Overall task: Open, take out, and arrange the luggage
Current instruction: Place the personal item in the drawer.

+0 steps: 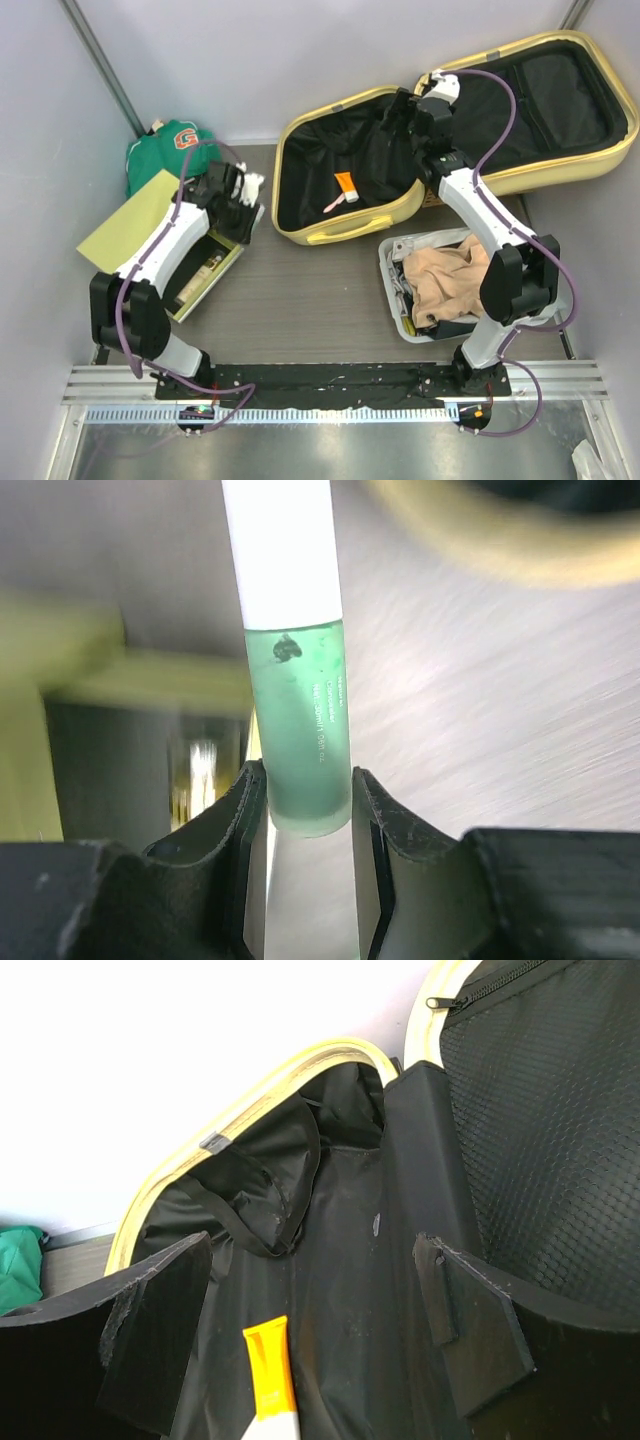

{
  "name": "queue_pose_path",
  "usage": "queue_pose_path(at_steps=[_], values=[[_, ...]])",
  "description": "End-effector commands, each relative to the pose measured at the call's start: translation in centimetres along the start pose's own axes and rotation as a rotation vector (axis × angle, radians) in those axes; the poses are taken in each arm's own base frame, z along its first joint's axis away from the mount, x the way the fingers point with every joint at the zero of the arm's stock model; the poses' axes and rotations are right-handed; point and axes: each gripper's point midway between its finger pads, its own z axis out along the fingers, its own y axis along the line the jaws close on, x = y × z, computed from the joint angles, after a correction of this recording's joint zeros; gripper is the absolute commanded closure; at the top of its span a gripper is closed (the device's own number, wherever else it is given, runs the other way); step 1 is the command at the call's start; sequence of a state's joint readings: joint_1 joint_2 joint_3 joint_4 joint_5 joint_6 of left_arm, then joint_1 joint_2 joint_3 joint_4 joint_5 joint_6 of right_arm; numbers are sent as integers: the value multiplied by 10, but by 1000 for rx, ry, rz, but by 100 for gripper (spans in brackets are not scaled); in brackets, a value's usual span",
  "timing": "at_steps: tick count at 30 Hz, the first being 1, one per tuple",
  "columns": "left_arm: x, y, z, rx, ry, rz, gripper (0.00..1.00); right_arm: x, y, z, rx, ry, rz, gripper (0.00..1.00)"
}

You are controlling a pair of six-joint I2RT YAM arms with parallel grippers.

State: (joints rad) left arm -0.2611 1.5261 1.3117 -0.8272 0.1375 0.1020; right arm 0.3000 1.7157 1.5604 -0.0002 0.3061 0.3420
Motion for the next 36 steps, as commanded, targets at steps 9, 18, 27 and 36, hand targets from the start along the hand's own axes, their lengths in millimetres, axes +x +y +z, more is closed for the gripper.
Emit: queue_pose_path(at_steps=[9,18,27,36], values=[[131,101,-31,-340,325,-11,100,-26,1,-2,-12,-114,26,8],[161,109,-44,-398,358,67,100,-29,0,-6,-15,-121,30,7],[145,120,-56,-493,305,3,29,-28,5,-7,-39,-111,42,7],[27,66,-52,-266,-49,-179,22,-32,8,-15,-61,-108,-11,11]])
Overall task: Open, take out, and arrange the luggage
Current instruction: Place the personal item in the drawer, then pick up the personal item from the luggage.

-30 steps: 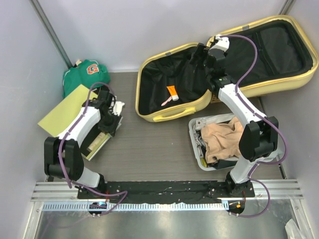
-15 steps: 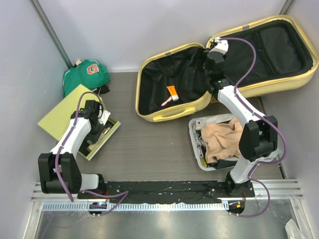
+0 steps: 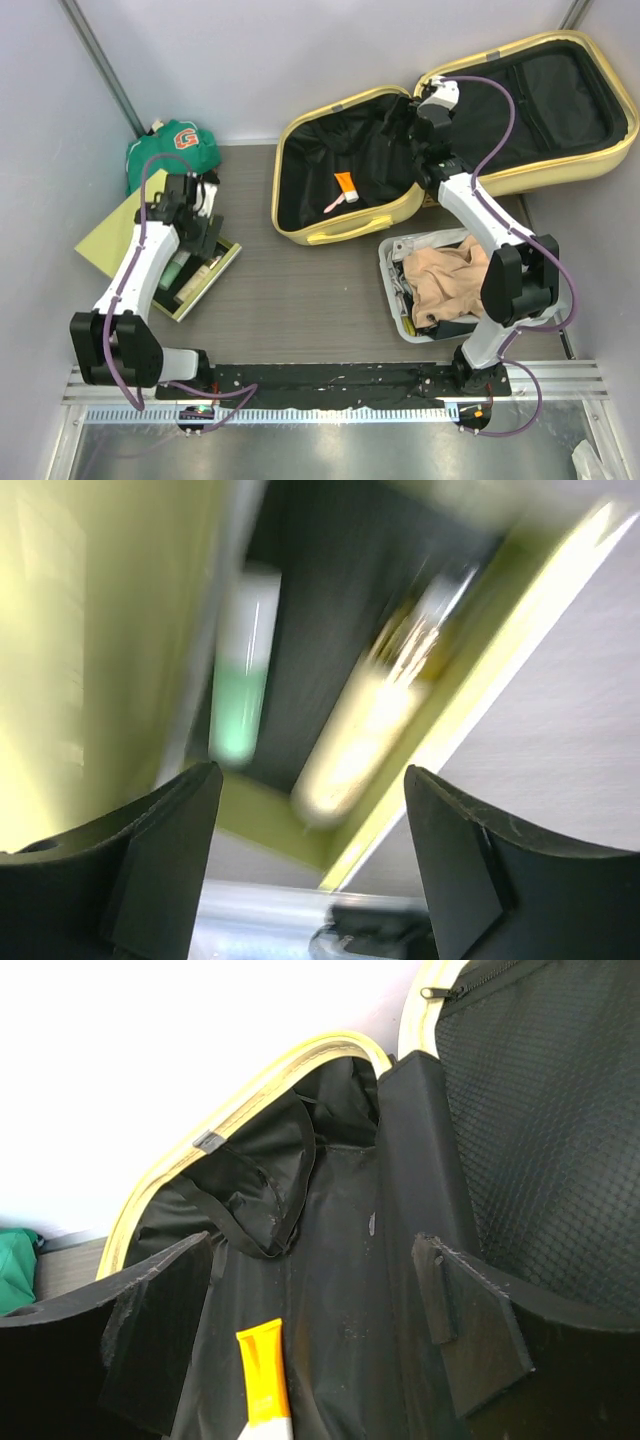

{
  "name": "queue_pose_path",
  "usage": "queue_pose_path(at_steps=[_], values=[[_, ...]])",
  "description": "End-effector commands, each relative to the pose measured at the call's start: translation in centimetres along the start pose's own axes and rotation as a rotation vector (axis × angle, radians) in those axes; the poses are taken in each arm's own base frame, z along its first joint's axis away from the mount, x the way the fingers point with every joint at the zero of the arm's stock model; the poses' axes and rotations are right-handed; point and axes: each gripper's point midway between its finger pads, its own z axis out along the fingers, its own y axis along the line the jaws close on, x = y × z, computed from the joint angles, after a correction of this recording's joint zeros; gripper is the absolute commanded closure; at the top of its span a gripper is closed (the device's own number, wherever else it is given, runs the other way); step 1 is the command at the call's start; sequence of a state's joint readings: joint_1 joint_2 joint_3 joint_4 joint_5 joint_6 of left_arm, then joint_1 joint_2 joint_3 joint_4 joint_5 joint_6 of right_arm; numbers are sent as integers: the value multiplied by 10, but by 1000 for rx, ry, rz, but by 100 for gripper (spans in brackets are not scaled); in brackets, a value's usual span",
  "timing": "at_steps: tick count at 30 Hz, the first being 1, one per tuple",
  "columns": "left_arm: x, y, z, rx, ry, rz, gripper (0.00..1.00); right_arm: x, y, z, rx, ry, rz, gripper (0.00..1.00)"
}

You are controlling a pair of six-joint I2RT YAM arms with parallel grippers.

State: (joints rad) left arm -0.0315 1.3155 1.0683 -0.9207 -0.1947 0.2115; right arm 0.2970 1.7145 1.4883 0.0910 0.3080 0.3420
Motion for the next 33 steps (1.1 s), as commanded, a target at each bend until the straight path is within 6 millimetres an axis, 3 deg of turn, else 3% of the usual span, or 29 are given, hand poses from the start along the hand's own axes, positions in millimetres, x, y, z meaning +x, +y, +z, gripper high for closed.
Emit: queue_pose_path(at_steps=[1,2,3,4,5,6,8,9,11,12,13,15,20,26,33], values=[[-97,-44,-33,177,-246,-133,22,-37,19,-17,-79,-63,-60,12],[-119,-48,-42,189,-303,-117,22,-33,25,-16,-103,-42,-115,12],[-131,-65,-44,218,-318,-89,22,-42,45,-18,-148,-46,-161,13],[-142,-71,-45,229,-331,-106,22,-6,43,-11,-144,73,-298,13],[-155,-77,-38,238,-325,-109,23,-1,48,-11,-143,103,-359,13],[-162,-85,-37,260,-327,-104,24,0,70,-15,-173,108,-411,13],[-171,-90,-29,269,-310,-137,25,23,74,-16,-160,157,-533,13],[-180,-87,-34,264,-331,-154,25,22,82,-18,-160,154,-555,13],[-188,-83,-36,245,-349,-172,23,55,95,-20,-177,231,-632,13],[-193,-81,-40,242,-365,-174,22,52,105,-21,-192,233,-638,12],[-197,-78,-42,235,-385,-178,21,74,108,-26,-205,303,-674,12],[-201,-76,-46,229,-398,-178,20,94,112,-18,-189,360,-681,12],[-203,-69,-52,207,-412,-277,16,144,93,-16,-127,574,-723,15],[-203,-59,-57,191,-432,-310,13,176,72,-15,-45,672,-752,19],[-201,-63,-58,228,-450,-305,11,206,49,-8,28,735,-797,29]])
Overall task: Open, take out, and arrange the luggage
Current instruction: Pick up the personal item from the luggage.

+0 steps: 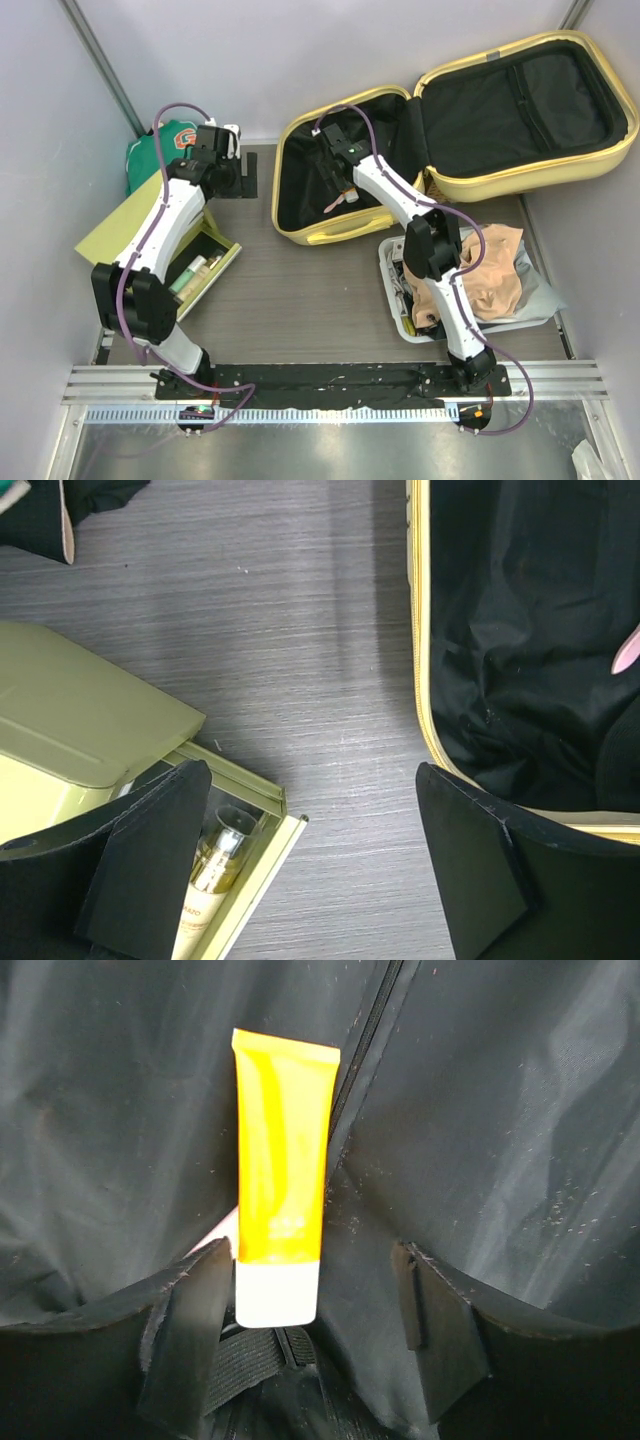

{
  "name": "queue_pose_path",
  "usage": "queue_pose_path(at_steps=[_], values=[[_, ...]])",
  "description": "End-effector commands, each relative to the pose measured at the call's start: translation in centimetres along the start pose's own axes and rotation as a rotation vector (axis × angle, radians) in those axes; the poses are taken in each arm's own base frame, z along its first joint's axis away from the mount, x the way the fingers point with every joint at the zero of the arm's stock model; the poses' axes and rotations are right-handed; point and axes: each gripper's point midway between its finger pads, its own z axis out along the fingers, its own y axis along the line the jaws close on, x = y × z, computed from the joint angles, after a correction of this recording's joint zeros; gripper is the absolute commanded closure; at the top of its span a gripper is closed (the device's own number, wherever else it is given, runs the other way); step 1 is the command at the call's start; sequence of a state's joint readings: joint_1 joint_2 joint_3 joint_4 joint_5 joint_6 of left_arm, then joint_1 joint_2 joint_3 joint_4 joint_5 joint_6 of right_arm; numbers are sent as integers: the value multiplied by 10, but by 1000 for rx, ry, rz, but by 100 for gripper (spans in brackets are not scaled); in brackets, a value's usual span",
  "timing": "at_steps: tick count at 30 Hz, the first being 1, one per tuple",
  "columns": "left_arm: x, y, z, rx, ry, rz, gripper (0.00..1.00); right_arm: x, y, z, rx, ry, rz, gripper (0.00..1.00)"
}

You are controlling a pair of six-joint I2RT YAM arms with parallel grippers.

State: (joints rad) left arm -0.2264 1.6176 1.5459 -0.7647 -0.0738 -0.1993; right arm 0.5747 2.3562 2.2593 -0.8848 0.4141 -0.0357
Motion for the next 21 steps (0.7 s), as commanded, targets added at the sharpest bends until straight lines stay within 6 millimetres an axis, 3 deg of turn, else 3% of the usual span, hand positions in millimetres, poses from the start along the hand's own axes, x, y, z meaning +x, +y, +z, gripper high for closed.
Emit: queue_pose_path(at_steps=[1,9,10,14,18,19,21], values=[[-18,-2,-14,25,-85,-11,11,-6,-9,-4,41,-4,15,31],[-36,-4,-17,36,-117,1,10,6,1,17,-50,35,21,42],[-38,-5,-18,42,-121,-2,10,7,0,18,-56,38,26,49],[-49,-13,-19,81,-140,2,10,0,-7,11,-51,11,33,62],[-69,-61,-31,347,-181,40,11,-43,-11,-26,-116,-150,78,69],[-74,-70,-30,390,-177,-12,11,-61,-15,-50,-144,-219,98,70],[-87,-94,-38,522,-196,-58,11,-86,-13,-73,-198,-320,136,71]])
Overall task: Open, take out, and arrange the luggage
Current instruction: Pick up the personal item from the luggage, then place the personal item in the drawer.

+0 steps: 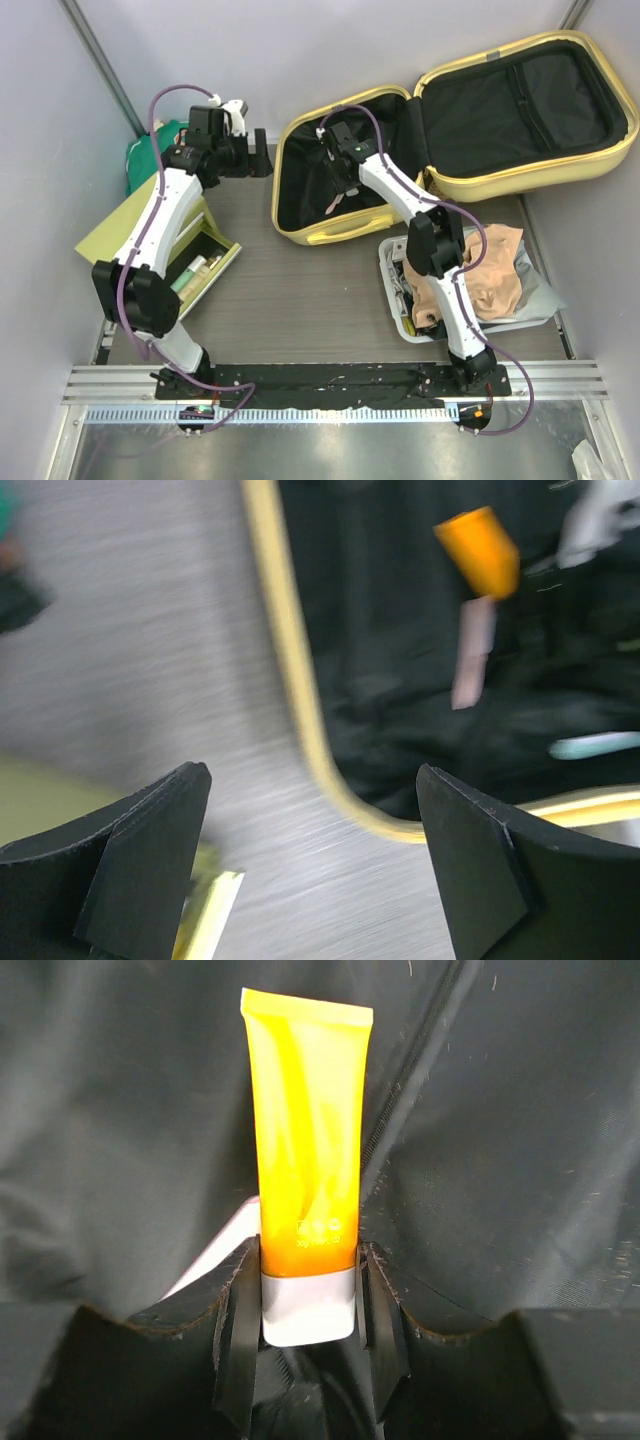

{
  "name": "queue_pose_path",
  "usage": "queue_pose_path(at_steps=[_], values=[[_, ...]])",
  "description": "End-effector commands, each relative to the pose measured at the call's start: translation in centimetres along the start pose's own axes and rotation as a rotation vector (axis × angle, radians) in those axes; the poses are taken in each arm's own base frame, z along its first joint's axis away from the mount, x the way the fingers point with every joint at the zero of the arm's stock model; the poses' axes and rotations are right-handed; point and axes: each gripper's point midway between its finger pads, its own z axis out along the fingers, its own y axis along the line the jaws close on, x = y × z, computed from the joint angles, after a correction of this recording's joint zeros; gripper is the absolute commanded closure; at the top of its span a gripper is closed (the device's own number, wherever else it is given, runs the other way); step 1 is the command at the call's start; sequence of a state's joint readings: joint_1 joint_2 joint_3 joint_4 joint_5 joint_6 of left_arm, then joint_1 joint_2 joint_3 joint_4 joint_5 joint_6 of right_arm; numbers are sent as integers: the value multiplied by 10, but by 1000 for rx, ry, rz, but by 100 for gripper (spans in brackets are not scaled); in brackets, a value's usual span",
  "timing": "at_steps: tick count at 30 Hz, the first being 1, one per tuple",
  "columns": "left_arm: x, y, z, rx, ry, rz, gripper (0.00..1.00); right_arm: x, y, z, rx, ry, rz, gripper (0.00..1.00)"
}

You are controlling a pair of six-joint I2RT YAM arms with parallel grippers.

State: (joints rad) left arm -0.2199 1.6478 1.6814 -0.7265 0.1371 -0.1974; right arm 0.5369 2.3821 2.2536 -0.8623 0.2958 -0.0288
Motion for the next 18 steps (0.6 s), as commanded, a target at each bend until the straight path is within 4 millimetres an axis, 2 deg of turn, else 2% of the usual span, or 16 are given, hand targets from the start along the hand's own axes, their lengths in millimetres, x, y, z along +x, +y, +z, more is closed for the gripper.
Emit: queue_pose_path(at_steps=[1,3,7,10,11,13,14,16,18], values=[[-43,-63,-2,329,-87,-128,11,-101,1,-109,-180,-385,106,73],[-44,-76,9,407,-63,-186,11,-121,8,-138,-252,-476,148,74],[-40,-82,27,442,-10,-286,13,-130,35,-166,-382,-538,178,76],[-42,-86,34,476,3,-344,12,-125,50,-172,-400,-537,130,76],[-53,-93,33,514,-26,-374,12,-121,51,-171,-397,-527,116,76],[-50,-99,36,563,-22,-413,12,-117,57,-170,-402,-513,103,76],[-59,-102,36,596,-60,-422,12,-116,60,-171,-403,-508,94,76],[-56,-104,40,631,-44,-497,12,-117,63,-173,-407,-509,89,76],[-63,-105,39,659,-72,-524,13,-114,64,-173,-404,-498,81,76]])
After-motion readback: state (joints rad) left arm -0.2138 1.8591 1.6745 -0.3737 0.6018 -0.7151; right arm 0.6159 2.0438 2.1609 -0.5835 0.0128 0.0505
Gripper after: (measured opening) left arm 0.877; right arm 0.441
